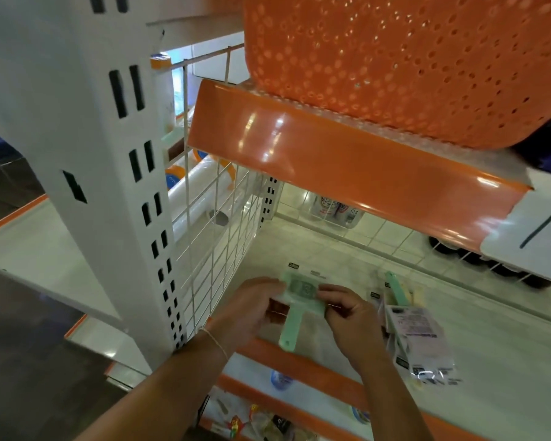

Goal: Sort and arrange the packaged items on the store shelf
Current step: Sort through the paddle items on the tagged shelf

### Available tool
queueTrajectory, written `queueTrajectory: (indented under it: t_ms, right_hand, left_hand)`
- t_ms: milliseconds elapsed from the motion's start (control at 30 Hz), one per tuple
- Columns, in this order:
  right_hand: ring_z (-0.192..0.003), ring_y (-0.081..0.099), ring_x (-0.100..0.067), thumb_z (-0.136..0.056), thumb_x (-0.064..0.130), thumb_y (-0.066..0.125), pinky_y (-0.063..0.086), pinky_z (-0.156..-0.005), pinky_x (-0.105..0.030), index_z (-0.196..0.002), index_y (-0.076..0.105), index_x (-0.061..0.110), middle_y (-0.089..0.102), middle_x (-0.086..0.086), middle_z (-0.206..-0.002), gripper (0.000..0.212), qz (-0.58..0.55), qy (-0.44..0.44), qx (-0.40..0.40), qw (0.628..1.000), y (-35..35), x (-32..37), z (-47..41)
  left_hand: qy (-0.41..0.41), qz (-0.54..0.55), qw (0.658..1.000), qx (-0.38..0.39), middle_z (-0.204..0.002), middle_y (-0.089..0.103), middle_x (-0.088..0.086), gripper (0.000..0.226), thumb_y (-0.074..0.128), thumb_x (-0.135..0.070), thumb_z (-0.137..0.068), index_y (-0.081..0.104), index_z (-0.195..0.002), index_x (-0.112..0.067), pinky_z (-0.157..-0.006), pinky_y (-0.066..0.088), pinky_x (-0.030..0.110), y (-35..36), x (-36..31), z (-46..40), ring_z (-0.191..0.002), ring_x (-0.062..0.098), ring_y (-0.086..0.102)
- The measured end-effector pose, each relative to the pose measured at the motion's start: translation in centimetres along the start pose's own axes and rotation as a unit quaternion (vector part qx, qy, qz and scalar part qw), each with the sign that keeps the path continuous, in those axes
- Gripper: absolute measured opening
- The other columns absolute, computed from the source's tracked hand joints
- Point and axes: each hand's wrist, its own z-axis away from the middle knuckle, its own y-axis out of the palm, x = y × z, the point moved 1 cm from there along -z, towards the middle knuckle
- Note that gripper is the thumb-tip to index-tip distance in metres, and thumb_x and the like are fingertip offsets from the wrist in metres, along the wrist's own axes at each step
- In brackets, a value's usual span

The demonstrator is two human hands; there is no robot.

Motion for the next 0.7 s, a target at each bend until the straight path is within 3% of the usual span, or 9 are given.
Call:
queueTrajectory:
  t_ms: [67, 167, 233, 367, 533, 633, 700]
  right_hand:
    - [-0.102, 0.067, -0.002, -0.085, -0.017, 0.056, 0.055, -0.084, -0.019, -0.086, 0.076, 0.031, 0.071, 0.008, -0.113, 0.052, 0.004, 0.011, 0.01, 1.0, 0.0, -0.4, -0.2]
    - [-0.101, 0.068, -0.003, -0.087, -0.008, 0.063, 0.056, -0.083, -0.02, -0.094, 0.073, 0.031, 0.07, 0.004, -0.117, 0.041, -0.016, 0.043, 0.015, 0.999, 0.5, -0.7, -0.3]
    - [-0.102, 0.067, -0.003, -0.083, -0.001, 0.072, 0.055, -0.088, -0.021, -0.096, 0.072, 0.031, 0.067, 0.005, -0.119, 0.035, 0.02, 0.024, 0.015, 0.999, 0.7, -1.0, -0.4]
    - [-0.113, 0.06, -0.01, -0.077, 0.012, 0.082, 0.05, -0.096, -0.022, -0.109, 0.073, 0.02, 0.06, 0.006, -0.125, 0.035, 0.165, -0.018, 0.015, 0.986, 1.1, -1.6, -0.7]
    - [-0.122, 0.055, -0.021, -0.083, 0.016, 0.075, 0.036, -0.103, -0.021, -0.114, 0.073, 0.012, 0.057, -0.006, -0.133, 0.031, 0.276, -0.035, 0.031, 0.96, 2.0, -1.8, -1.1]
    - [-0.115, 0.059, -0.032, -0.081, 0.031, 0.066, 0.039, -0.107, -0.038, -0.106, 0.077, 0.014, 0.066, -0.011, -0.122, 0.032, 0.317, -0.042, 0.019, 0.947, 2.5, -2.5, -1.2]
    - [-0.118, 0.057, -0.032, -0.08, 0.038, 0.059, 0.03, -0.109, -0.035, -0.106, 0.077, 0.017, 0.067, -0.009, -0.122, 0.038, 0.33, -0.039, 0.013, 0.943, 2.7, -2.9, -1.2]
  left_hand:
    - [0.021, -0.125, 0.991, -0.034, -0.081, 0.073, 0.014, 0.017, 0.057, -0.005, -0.088, 0.073, -0.082, -0.008, -0.063, 0.056, 0.037, -0.4, 0.9, -0.7, -0.068, 0.024, 0.068]
    - [0.103, -0.37, 0.919, -0.086, -0.08, 0.071, 0.0, 0.013, 0.057, -0.02, -0.09, 0.069, -0.085, -0.017, -0.066, 0.059, 0.034, -0.8, 1.7, -1.9, -0.07, 0.016, 0.068]
    - [0.147, -0.448, 0.877, -0.096, -0.084, 0.067, -0.005, 0.012, 0.055, -0.025, -0.091, 0.065, -0.092, -0.019, -0.068, 0.055, 0.028, -0.5, 1.9, -2.3, -0.075, 0.01, 0.064]
    - [0.233, -0.546, 0.799, -0.099, -0.1, 0.061, -0.002, 0.02, 0.055, -0.031, -0.092, 0.059, -0.105, -0.016, -0.079, 0.047, 0.025, -0.1, 2.4, -3.3, -0.093, 0.015, 0.058]
    - [0.292, -0.646, 0.698, -0.101, -0.12, 0.057, -0.001, 0.029, 0.05, -0.032, -0.094, 0.06, -0.116, -0.018, -0.095, 0.036, 0.031, -0.4, 3.0, -3.2, -0.114, 0.02, 0.045]
    - [0.278, -0.674, 0.679, -0.086, -0.144, 0.044, 0.0, 0.039, 0.043, -0.034, -0.097, 0.054, -0.132, -0.02, -0.112, 0.02, 0.037, -0.8, 3.6, -3.0, -0.139, 0.023, 0.027]
    - [0.273, -0.687, 0.669, -0.078, -0.153, 0.034, -0.002, 0.043, 0.037, -0.036, -0.1, 0.049, -0.137, -0.021, -0.118, 0.009, 0.038, -0.9, 3.8, -3.0, -0.146, 0.022, 0.014]
